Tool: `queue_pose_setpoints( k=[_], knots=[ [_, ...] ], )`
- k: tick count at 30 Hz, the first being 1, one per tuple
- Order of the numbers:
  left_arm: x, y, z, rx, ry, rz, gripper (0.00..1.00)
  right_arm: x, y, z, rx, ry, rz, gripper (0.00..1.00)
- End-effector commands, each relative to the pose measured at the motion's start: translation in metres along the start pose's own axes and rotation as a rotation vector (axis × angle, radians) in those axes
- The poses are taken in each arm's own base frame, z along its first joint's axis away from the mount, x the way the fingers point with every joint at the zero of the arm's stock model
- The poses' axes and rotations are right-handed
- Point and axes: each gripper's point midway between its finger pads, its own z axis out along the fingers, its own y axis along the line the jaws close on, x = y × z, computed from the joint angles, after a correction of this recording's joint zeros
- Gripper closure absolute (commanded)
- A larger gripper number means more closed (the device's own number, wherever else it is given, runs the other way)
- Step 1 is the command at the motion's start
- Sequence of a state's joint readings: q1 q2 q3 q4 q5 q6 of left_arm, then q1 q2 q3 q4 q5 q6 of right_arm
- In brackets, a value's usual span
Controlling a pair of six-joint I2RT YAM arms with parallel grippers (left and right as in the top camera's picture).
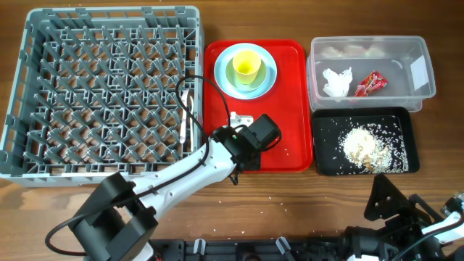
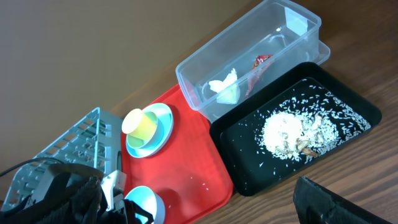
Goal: Sort waste into correct bins and load items into the dishwasher rack
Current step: 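Move the left gripper to the light-blue bowl and grasp it, then carry the light-blue bowl into the dish rack and release it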
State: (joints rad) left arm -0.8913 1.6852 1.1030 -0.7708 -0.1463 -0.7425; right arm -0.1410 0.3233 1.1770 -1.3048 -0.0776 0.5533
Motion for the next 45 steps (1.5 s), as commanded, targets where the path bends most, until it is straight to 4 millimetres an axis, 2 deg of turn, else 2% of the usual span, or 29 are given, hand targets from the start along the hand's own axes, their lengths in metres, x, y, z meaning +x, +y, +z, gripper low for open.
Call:
queue_pose_setpoints(
  k=[1, 6, 8, 10, 11, 12, 13, 15, 16, 17, 18, 20, 21, 23, 24, 25, 27, 28, 29, 31, 33, 35, 37, 39, 42, 45],
  knots=[
    [-0.005, -0.003, 0.004, -0.004, -0.033, 0.003, 0.67, 0.001, -0.001, -0.001, -0.001, -0.008, 0.009, 0.00],
    [-0.009, -0.007, 0.010, 0.001, -0.049, 0.004, 0.68, 0.001, -0.001, -0.001, -0.001, -0.008, 0.009, 0.00],
    [-0.006, -0.005, 0.022, -0.020, -0.031, 0.009, 0.69, 0.001, -0.001, -0.001, -0.001, -0.008, 0.009, 0.00],
    [0.000, -0.003, 0.042, -0.053, 0.000, 0.016, 0.71, 0.001, -0.001, -0.001, -0.001, -0.008, 0.009, 0.00],
    [0.000, -0.004, 0.045, -0.055, 0.000, 0.016, 0.77, 0.001, -0.001, -0.001, -0.001, -0.008, 0.009, 0.00],
    [-0.004, -0.002, 0.044, -0.064, -0.020, 0.015, 0.91, 0.001, -0.001, -0.001, -0.001, -0.008, 0.009, 0.00],
    [-0.012, -0.002, 0.036, -0.067, -0.058, 0.011, 0.96, 0.001, -0.001, -0.001, -0.001, -0.008, 0.009, 0.00],
    [-0.034, -0.018, 0.007, 0.004, -0.133, -0.005, 0.96, 0.001, -0.001, -0.001, -0.001, -0.008, 0.009, 0.00],
    [-0.056, -0.035, -0.029, 0.085, -0.212, 0.042, 0.96, 0.001, -0.001, -0.001, -0.001, -0.008, 0.009, 0.00],
    [-0.069, -0.043, -0.052, 0.129, -0.264, 0.058, 0.96, 0.001, -0.001, -0.001, -0.001, -0.008, 0.009, 0.00],
    [-0.093, -0.051, -0.094, 0.201, -0.347, 0.073, 0.96, 0.001, -0.001, -0.001, -0.001, -0.008, 0.009, 0.00],
    [-0.127, -0.047, -0.151, 0.322, -0.439, 0.058, 0.96, 0.001, -0.001, -0.001, -0.001, -0.008, 0.009, 0.00],
    [-0.152, -0.033, -0.184, 0.409, -0.483, 0.041, 0.96, 0.001, -0.001, -0.001, -0.001, -0.008, 0.009, 0.00],
    [-0.188, -0.007, -0.216, 0.604, -0.492, 0.027, 0.96, 0.001, -0.001, -0.001, -0.001, -0.008, 0.008, 0.00],
    [-0.206, 0.014, -0.225, 0.712, -0.493, -0.002, 0.96, 0.001, -0.001, -0.001, -0.001, -0.008, 0.009, 0.00],
    [-0.232, 0.048, -0.237, 0.887, -0.497, -0.052, 0.96, 0.001, -0.001, -0.001, -0.001, -0.008, 0.009, 0.00],
    [-0.262, 0.096, -0.243, 1.108, -0.482, -0.125, 0.96, 0.001, -0.001, -0.001, -0.001, -0.008, 0.009, 0.00],
    [-0.281, 0.127, -0.235, 1.246, -0.435, -0.175, 0.96, 0.001, -0.001, -0.001, -0.001, -0.008, 0.009, 0.00],
    [-0.295, 0.145, -0.218, 1.315, -0.381, -0.233, 0.96, 0.001, -0.001, -0.001, -0.001, -0.008, 0.009, 0.00],
    [-0.316, 0.167, -0.167, 1.386, -0.290, -0.346, 0.96, 0.001, -0.001, -0.001, -0.001, -0.008, 0.009, 0.00],
    [-0.322, 0.178, -0.119, 1.399, -0.233, -0.425, 0.96, 0.001, -0.001, -0.001, -0.001, -0.008, 0.009, 0.00],
    [-0.319, 0.183, -0.070, 1.392, -0.165, -0.496, 0.96, 0.001, -0.001, -0.001, -0.001, -0.008, 0.009, 0.00],
    [-0.315, 0.187, -0.046, 1.392, -0.125, -0.530, 0.96, 0.001, -0.001, -0.001, -0.001, -0.008, 0.009, 0.00],
    [-0.312, 0.204, -0.041, 1.392, -0.121, -0.553, 0.96, 0.001, -0.001, -0.001, -0.001, -0.008, 0.009, 0.00],
    [-0.302, 0.234, -0.050, 1.410, -0.128, -0.529, 0.96, 0.001, -0.001, -0.001, -0.001, -0.008, 0.009, 0.00],
    [-0.294, 0.250, -0.055, 1.420, -0.130, -0.510, 0.96, 0.001, -0.001, -0.001, -0.001, -0.008, 0.009, 0.00]
  ],
)
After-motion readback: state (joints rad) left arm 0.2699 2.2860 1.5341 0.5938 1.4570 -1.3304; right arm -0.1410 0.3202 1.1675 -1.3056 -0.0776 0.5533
